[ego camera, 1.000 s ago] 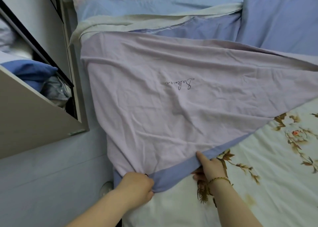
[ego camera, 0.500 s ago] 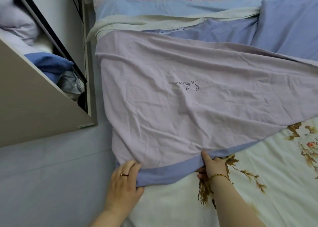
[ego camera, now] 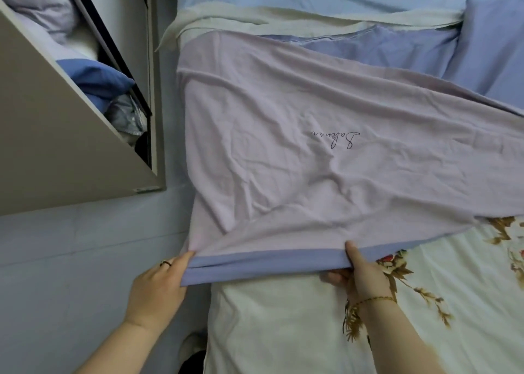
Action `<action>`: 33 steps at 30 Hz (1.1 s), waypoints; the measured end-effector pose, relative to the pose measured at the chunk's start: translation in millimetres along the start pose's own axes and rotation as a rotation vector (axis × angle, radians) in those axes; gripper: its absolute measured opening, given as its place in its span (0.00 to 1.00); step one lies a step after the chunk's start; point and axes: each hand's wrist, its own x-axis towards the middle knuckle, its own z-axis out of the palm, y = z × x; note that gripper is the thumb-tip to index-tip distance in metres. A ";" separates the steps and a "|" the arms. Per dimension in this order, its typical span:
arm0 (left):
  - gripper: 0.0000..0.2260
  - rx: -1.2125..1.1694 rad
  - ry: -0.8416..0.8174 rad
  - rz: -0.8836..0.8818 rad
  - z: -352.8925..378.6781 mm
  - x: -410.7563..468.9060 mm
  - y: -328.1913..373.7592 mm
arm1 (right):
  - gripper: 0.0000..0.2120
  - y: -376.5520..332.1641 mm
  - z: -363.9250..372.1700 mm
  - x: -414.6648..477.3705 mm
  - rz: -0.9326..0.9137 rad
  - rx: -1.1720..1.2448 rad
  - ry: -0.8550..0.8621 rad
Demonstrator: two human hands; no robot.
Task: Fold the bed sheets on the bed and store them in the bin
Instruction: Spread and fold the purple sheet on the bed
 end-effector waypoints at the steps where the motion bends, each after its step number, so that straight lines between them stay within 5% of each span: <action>1: 0.18 0.028 0.009 0.014 -3.9 -4.0 0.0 | 0.11 0.7 -1.6 -2.4 0.005 -0.005 -0.007; 3: 0.18 0.055 0.025 0.005 1.7 -12.8 2.7 | 0.10 2.2 -10.4 -3.0 0.039 -0.025 -0.038; 9: 0.23 -0.169 0.012 -0.459 18.0 -10.9 33.1 | 0.09 -39.9 -45.7 38.6 0.045 0.248 -0.173; 12: 0.20 -0.150 0.079 -0.588 13.2 -9.6 61.6 | 0.12 -72.6 -51.4 64.2 0.061 0.203 -0.094; 16: 0.23 0.020 -0.038 -0.504 15.7 -5.6 83.5 | 0.25 -100.5 -61.2 82.3 0.083 0.166 -0.038; 19: 0.18 0.205 -0.023 -0.355 15.2 -8.9 86.8 | 0.15 -107.0 -81.3 94.6 0.067 0.132 -0.095; 25: 0.26 0.291 -0.192 -0.403 8.0 -33.7 92.8 | 0.14 -89.6 -110.3 113.5 -0.145 -0.531 0.081; 33: 0.25 0.298 -0.174 -0.212 -10.4 -64.9 99.0 | 0.08 -64.3 -154.0 60.9 -0.195 -0.523 0.029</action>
